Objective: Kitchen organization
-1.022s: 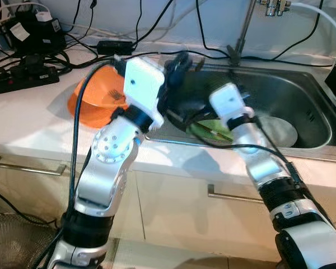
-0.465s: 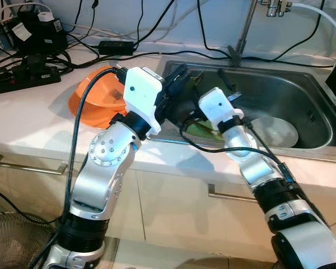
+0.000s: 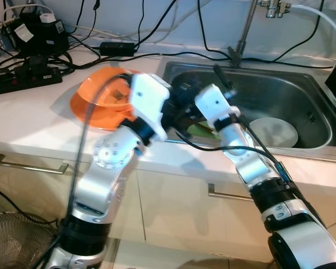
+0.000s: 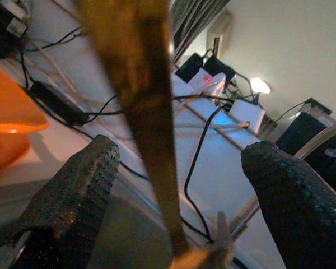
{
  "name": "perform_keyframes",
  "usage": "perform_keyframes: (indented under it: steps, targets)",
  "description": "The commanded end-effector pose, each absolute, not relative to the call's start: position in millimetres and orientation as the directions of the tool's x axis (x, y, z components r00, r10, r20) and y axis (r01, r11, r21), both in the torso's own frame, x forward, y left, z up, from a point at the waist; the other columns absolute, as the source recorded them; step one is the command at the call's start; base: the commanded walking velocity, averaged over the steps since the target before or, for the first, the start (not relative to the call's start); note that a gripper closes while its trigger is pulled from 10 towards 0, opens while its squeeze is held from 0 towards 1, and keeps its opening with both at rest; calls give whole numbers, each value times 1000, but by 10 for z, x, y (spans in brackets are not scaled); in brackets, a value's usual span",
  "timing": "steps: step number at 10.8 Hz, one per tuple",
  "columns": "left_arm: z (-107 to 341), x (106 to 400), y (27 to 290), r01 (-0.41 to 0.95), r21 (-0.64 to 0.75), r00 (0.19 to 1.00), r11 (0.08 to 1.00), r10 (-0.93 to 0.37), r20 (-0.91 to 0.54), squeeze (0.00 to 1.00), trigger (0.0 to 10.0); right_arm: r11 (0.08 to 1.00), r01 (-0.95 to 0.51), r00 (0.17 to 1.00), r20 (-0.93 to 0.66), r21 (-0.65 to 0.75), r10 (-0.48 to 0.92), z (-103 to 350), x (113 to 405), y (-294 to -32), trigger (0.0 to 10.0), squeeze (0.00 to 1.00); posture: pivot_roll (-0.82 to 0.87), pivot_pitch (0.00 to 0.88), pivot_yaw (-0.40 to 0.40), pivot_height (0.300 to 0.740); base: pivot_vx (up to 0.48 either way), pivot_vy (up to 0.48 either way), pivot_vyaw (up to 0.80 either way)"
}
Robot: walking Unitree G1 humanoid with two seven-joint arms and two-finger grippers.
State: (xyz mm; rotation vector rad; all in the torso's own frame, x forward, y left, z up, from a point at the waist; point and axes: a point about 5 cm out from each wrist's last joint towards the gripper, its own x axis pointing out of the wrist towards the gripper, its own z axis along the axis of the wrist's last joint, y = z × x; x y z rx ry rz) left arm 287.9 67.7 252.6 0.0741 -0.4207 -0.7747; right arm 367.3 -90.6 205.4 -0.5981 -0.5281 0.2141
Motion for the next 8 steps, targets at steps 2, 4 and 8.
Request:
perform_keyframes:
  steps: [2, 4, 8]
  targets:
    - [2500, 2862, 659, 690, 207, 620, 694, -714, 326, 0, 10000, 812, -78, 822, 423, -579, 381, 2110, 3649, -810, 10000, 0, 227, 15, 15, 740, 0, 0, 0]
    - [2505, 2873, 666, 679, 218, 628, 701, -708, 322, 0, 10000, 818, -89, 817, 429, -568, 386, 2116, 3627, -783, 10000, 0, 226, 18, 14, 740, 0, 0, 0]
    - [2565, 2912, 747, 600, 260, 661, 757, -652, 372, 0, 10000, 821, -101, 815, 426, -562, 392, 2117, 3625, -787, 10000, 0, 227, 29, 12, 740, 0, 0, 0]
